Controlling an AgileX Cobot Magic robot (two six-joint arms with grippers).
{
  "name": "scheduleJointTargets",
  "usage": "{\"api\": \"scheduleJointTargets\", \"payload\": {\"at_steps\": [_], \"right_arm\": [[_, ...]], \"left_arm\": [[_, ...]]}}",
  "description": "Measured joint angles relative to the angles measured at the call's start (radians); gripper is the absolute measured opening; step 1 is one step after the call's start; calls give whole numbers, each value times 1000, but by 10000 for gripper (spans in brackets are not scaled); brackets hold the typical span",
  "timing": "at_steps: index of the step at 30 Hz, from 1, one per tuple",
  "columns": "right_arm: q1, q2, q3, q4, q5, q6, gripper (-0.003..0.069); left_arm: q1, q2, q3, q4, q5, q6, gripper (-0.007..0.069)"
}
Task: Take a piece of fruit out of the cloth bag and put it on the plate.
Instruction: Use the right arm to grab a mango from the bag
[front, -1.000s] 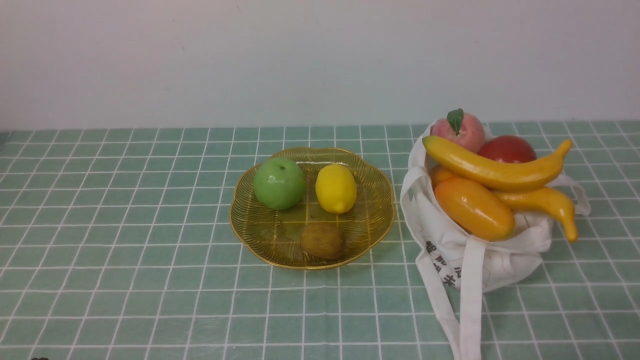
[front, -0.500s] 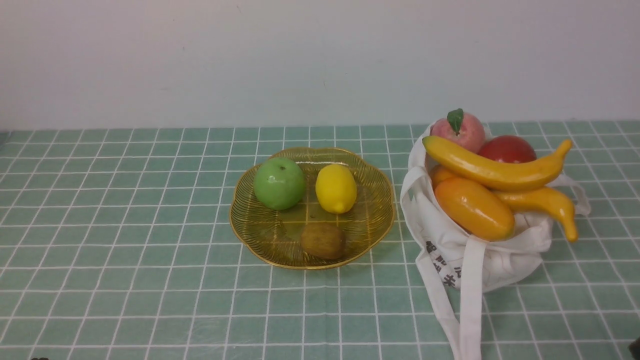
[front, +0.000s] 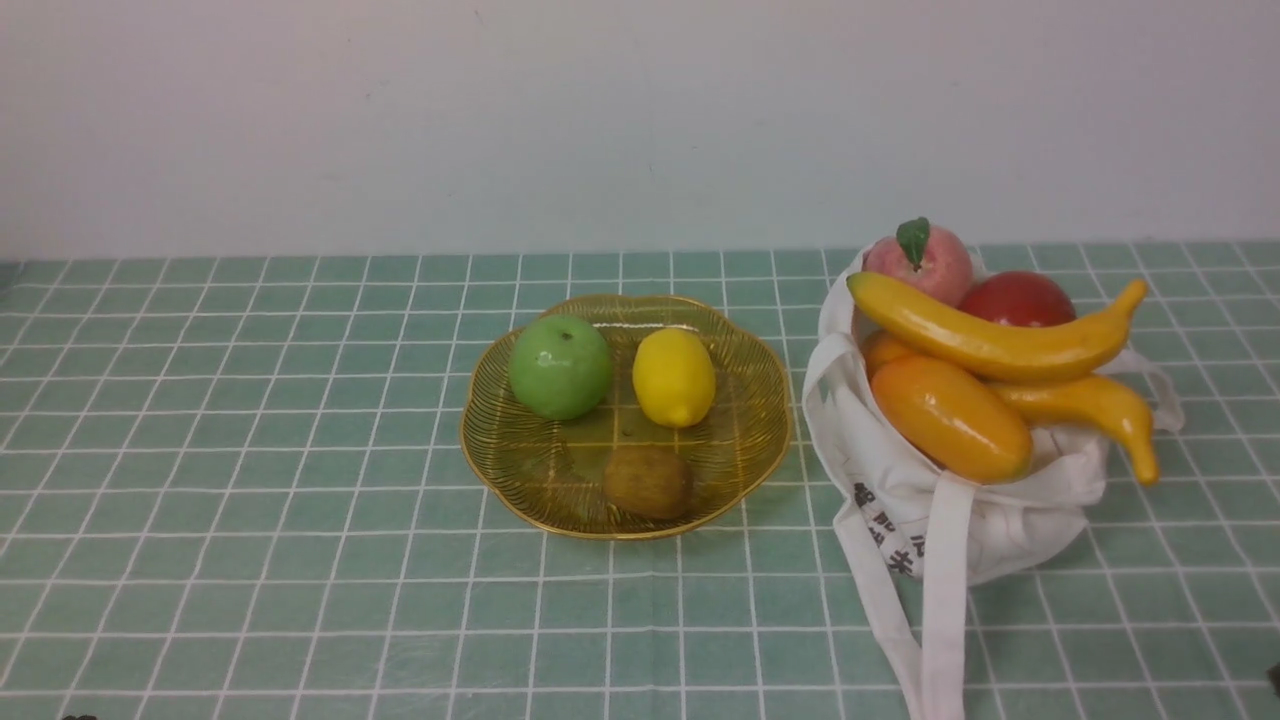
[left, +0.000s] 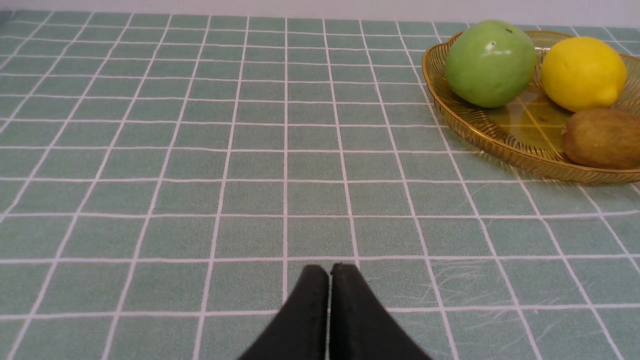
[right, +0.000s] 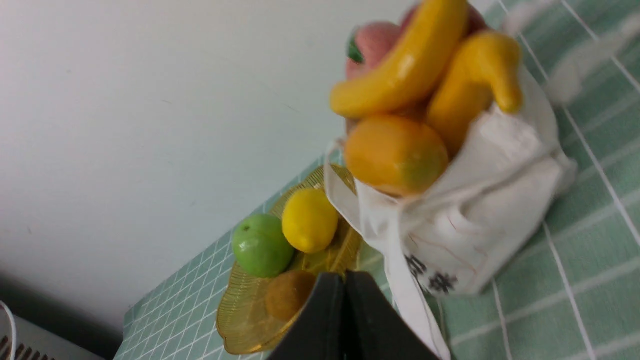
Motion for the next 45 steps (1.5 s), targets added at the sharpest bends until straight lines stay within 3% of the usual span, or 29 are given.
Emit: {"api": "scheduleJointTargets", "payload": {"at_steps": [4, 10, 18, 22, 26, 34, 37, 45], "right_arm": [[0, 85, -169, -98, 79, -73, -15], [0, 362, -323, -286, 260, -84, -15], [0, 772, -468, -297, 289, -156, 0], [0, 952, -553, -199, 252, -298, 71], [3, 1122, -655, -107, 245, -427, 211], [6, 1397, -847, -62, 252, -498, 486], [6, 1488, -909, -62, 265, -504, 525], [6, 1634, -953, -69, 265, -507, 535]], "left_arm": [[0, 0, 0, 0, 0, 0, -8], [0, 0, 0, 0, 0, 0, -8], [0, 0, 0, 0, 0, 0, -8], [0, 0, 0, 0, 0, 0, -8], [0, 0, 0, 0, 0, 0, -8], [0, 0, 0, 0, 0, 0, -8], [0, 0, 0, 0, 0, 0, -8], [0, 0, 0, 0, 0, 0, -8]]}}
